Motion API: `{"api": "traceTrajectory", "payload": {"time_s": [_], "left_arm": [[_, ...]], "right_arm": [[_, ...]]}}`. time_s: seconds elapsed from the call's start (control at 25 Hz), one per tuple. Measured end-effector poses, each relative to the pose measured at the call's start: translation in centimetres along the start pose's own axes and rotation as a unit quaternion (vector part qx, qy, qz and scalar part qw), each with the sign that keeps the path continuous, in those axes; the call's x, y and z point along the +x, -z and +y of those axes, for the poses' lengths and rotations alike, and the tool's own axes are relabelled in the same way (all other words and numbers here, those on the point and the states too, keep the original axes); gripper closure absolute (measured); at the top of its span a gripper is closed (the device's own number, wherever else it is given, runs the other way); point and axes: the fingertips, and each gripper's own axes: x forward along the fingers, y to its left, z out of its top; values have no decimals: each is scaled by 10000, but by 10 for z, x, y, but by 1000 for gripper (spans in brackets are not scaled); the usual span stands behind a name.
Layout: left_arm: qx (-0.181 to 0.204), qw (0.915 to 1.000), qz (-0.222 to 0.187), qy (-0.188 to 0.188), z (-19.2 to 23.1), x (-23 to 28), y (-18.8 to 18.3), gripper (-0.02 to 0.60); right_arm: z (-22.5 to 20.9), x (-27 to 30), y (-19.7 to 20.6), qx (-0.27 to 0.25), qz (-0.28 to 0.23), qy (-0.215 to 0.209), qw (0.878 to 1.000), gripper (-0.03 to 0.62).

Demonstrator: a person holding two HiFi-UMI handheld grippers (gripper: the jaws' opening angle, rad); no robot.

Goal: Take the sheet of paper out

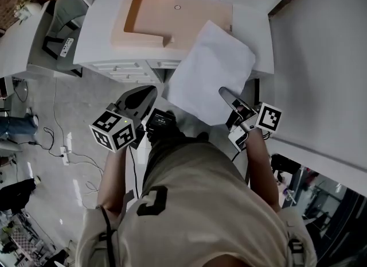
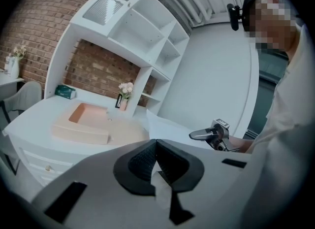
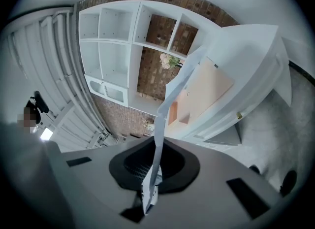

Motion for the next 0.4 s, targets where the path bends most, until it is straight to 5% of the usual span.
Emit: {"api": "traceTrajectory", "payload": {"time_s": [0.4], "left_arm": [[-112,9993,316,-138,-30,8,34,565]], "right_arm": [[-16,-12,10,-30,331,-23,9994,566]]}}
